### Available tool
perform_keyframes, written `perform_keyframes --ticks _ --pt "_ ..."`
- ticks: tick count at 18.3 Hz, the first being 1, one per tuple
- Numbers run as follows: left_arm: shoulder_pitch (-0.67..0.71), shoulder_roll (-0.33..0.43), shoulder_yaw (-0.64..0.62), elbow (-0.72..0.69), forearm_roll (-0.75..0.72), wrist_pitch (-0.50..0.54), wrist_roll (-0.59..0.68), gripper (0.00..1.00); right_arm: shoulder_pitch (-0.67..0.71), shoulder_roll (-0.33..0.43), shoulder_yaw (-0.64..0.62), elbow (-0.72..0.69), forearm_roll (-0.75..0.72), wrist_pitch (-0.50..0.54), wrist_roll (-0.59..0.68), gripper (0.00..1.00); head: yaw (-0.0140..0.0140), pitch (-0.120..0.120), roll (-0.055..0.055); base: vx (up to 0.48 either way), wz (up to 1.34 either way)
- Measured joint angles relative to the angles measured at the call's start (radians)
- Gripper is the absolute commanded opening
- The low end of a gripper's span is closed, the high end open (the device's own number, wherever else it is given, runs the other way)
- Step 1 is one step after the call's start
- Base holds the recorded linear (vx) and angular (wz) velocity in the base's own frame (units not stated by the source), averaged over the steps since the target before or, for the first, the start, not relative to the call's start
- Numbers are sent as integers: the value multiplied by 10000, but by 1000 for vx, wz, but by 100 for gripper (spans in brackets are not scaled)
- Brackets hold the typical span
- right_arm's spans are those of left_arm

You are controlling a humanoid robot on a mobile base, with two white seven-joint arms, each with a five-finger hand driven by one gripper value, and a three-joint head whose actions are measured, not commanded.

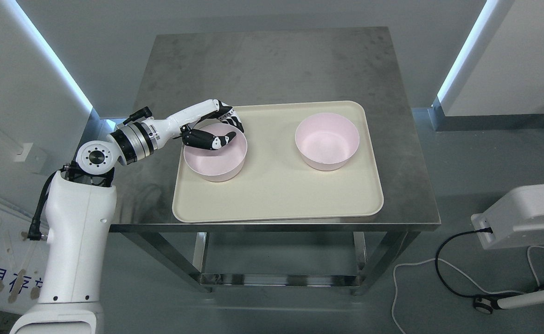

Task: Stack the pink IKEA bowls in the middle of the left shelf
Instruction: 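Grasp the rim of the pink bowl with the left hand, then lift the pink bowl and lower it into the other pink bowl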

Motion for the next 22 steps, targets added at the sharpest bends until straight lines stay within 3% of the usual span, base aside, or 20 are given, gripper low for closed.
perform_keyframes --ticks 11,22 --pt "-1407 -1180 296 -186 24 98 2 0 -1 0 0 0 0 0 0 100 0 0 0 0 3" --pt "-2011 -2059 -2721 9 278 368 2404 2 0 0 0 0 0 0 0 100 0 0 0 0 0"
